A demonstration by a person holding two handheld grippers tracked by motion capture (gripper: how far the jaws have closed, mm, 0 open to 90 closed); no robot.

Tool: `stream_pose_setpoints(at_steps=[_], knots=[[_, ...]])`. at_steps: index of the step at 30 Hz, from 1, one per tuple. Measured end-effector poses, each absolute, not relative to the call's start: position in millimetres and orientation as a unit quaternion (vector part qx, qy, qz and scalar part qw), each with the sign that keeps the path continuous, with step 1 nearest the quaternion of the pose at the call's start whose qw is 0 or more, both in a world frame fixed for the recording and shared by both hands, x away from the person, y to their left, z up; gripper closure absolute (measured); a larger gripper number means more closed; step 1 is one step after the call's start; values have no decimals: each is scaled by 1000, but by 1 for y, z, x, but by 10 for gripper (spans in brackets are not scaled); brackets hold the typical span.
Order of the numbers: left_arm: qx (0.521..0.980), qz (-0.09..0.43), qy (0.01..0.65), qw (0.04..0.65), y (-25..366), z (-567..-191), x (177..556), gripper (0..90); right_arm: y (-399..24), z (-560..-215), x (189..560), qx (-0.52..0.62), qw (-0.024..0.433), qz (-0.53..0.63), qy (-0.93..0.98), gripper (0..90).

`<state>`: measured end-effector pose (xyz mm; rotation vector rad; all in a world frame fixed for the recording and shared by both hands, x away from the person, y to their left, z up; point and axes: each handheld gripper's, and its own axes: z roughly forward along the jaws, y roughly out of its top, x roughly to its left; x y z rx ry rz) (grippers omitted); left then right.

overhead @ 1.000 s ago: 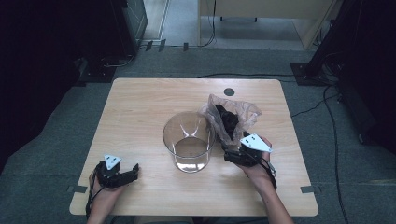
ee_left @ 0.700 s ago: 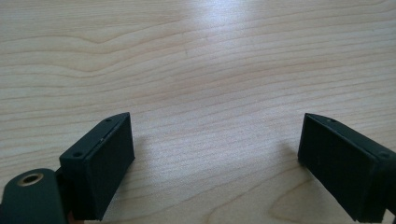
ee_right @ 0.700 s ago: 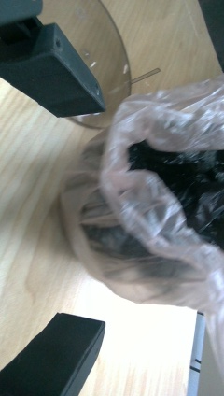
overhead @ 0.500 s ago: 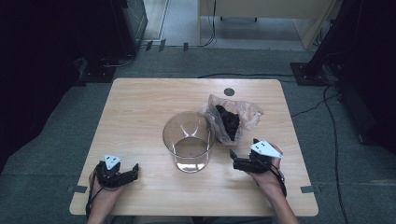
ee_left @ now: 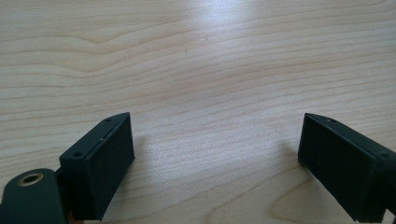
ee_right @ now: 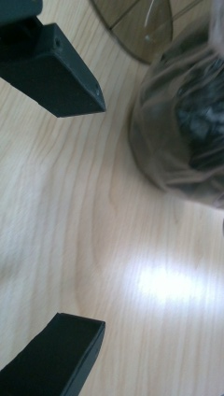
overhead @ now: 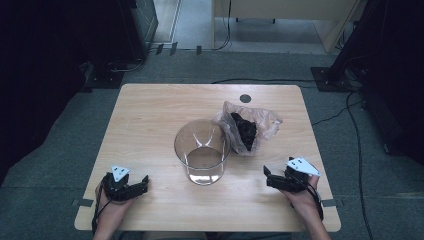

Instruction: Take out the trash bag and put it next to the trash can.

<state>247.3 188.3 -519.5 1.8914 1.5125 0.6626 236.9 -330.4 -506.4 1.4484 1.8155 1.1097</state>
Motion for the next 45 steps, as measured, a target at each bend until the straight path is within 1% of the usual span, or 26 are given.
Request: stream_pose_setpoints(at_steps=[31, 34, 39, 45], knots=[[716, 251, 573, 310, 188, -519, 247, 106, -388, -523, 205, 610, 279, 339, 660, 0], [716, 251, 573, 310, 188, -520, 247, 105, -392, -525, 203, 615, 276, 322, 664, 0], [716, 251, 573, 310, 188, -520, 247, 105, -399, -527, 199, 632, 255, 299, 668, 0], [716, 251, 573, 310, 188, -520, 247, 105, -403, -527, 192, 629, 255, 291, 674, 0]])
